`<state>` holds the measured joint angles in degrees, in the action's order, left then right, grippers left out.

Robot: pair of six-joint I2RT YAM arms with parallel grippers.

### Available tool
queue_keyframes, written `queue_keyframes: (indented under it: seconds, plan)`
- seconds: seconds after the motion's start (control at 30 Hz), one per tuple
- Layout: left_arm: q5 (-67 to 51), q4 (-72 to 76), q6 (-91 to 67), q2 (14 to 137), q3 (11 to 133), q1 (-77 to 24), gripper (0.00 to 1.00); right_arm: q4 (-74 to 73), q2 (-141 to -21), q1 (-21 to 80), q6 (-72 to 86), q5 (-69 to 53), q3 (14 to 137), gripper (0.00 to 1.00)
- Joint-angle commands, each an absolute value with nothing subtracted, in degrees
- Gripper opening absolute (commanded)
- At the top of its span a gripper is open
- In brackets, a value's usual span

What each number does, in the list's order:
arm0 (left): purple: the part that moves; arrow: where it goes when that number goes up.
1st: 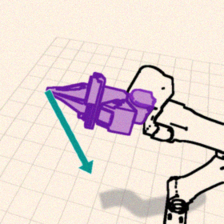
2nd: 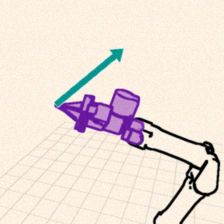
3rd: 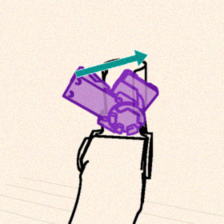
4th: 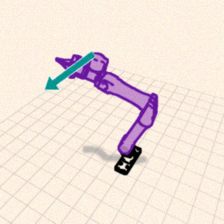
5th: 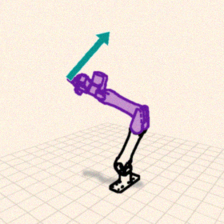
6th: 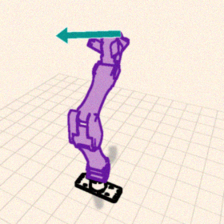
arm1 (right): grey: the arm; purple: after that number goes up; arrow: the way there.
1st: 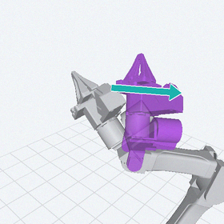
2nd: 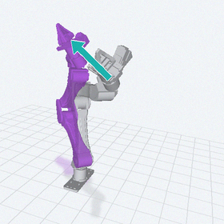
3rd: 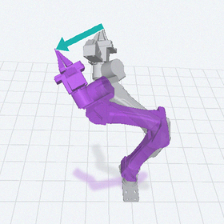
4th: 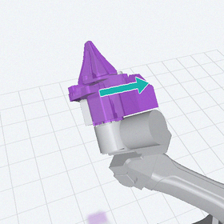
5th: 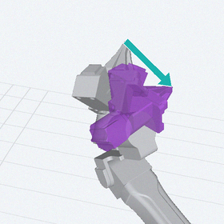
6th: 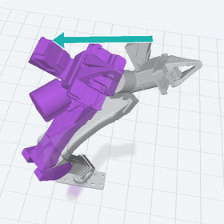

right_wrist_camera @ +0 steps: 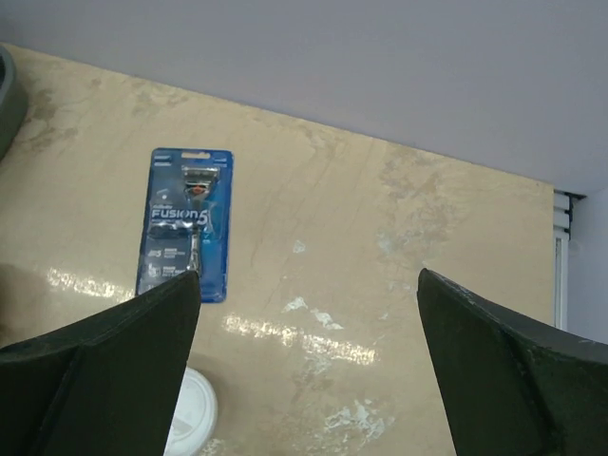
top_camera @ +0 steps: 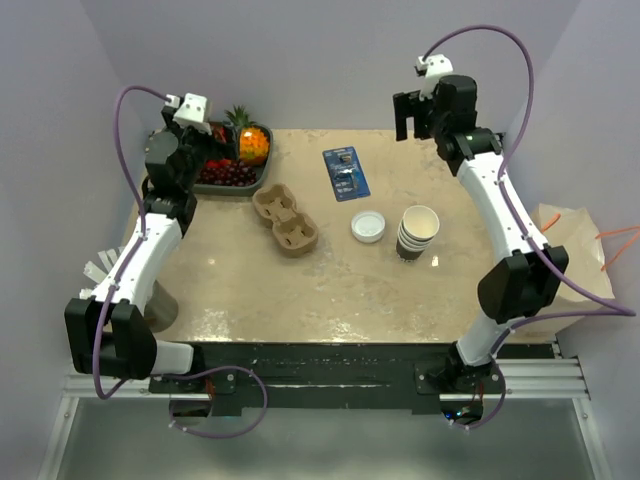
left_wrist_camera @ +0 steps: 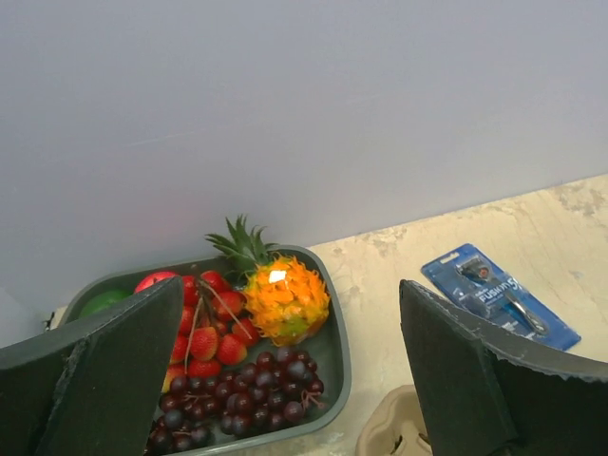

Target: Pack the takeout coffee

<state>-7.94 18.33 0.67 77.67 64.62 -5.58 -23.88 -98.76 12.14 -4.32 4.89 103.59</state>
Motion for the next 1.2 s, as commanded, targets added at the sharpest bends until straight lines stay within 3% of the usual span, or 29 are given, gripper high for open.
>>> queue_keyframes:
  seconds: [0.0,0.17,0.3,0.4,0.73,1.17]
  plan:
    - [-12.8,18.8,0.4,76.6,64.6,-5.7,0.99,-25.4,-91.9,12.3,-10.8,-3.2,100.7,0.99]
    - [-16.8,17.2,0.4,77.5,64.0,-6.2,1.00,-36.1,-86.5,12.3,-27.6,-16.3,96.8,0.98]
    - [-17.1,16.9,0.4,78.8,64.2,-6.2,1.00,-51.6,-88.9,12.2,-31.1,-21.6,101.4,0.79]
    - [-17.0,18.2,-1.8,79.1,63.1,-6.4,0.99,-59.4,-88.2,12.1,-37.5,-25.0,100.3,0.73]
    - [-18.1,17.1,-2.6,79.6,62.6,-6.6,0.98,-72.0,-85.8,12.1,-58.8,-26.3,95.0,0.59]
    - [-17.9,15.5,-2.3,79.5,61.8,-7.4,0.96,-76.0,-87.6,12.1,-65.4,-22.7,91.7,0.54]
